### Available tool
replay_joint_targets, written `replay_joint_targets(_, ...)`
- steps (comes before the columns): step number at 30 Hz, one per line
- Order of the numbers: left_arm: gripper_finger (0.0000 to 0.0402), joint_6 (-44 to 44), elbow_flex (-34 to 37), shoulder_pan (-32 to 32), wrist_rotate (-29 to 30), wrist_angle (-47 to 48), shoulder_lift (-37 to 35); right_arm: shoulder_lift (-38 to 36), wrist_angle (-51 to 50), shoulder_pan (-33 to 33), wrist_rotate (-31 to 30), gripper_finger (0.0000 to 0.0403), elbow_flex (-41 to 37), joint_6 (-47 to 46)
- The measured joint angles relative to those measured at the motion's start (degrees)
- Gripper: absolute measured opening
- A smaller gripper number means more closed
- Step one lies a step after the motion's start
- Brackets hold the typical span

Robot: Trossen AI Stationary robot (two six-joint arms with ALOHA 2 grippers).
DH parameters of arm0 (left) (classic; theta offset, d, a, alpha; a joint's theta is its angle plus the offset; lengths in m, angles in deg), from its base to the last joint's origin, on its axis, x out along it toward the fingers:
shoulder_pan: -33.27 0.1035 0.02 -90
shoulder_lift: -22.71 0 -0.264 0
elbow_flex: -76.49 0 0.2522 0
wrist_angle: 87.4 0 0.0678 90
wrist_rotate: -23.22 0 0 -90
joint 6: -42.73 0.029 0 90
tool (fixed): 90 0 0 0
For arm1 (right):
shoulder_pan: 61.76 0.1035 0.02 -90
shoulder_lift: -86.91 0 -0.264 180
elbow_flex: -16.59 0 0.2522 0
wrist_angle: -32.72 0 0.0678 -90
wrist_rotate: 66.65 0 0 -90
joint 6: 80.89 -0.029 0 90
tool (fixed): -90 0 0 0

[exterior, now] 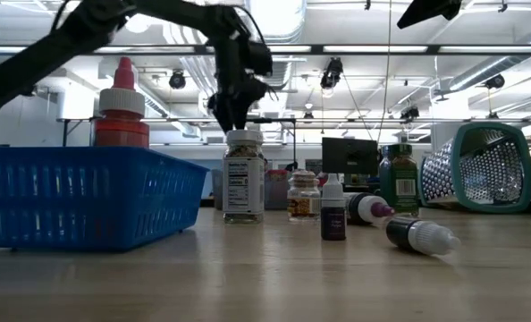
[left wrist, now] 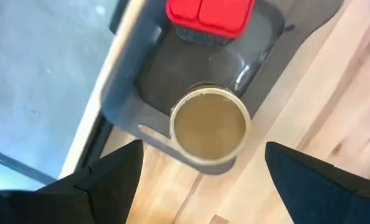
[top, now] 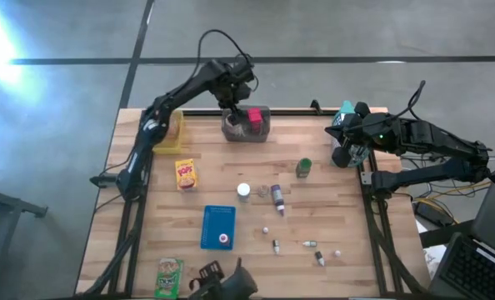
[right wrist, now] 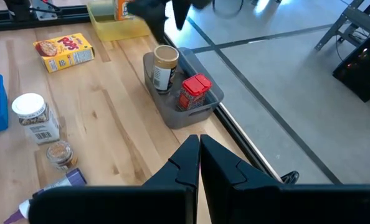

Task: Pick & Place Kitchen Items
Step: Put the gold spice bottle into the black bin

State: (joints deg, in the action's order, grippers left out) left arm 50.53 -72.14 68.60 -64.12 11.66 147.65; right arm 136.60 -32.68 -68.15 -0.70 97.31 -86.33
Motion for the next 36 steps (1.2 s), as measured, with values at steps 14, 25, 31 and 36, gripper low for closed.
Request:
replay_joint_targets(14,0.0332,-5.11,0.92,-7.23,5.95,-3.96,-6.17,0.0,0.0,-0.02,0.0,0.0008,0.0,0.04)
replay_joint_targets(25,0.033,-15.59,24.72,-16.12,21.15,-18.54,-20.42,0.01,0.01,-0.01,0.0,0.0008,0.0,-0.08)
replay_joint_targets(31,0.033,-19.89,50.1,-16.71,17.19,-41.73,-32.02,0.02,0.01,0.0,0.0,0.0008,0.0,-0.06)
replay_joint_targets(36,0.0321,-19.16,66.29,-17.73,12.14,-59.57,-39.12,0.01,0.0,-0.02,0.0,0.0008,0.0,-0.06)
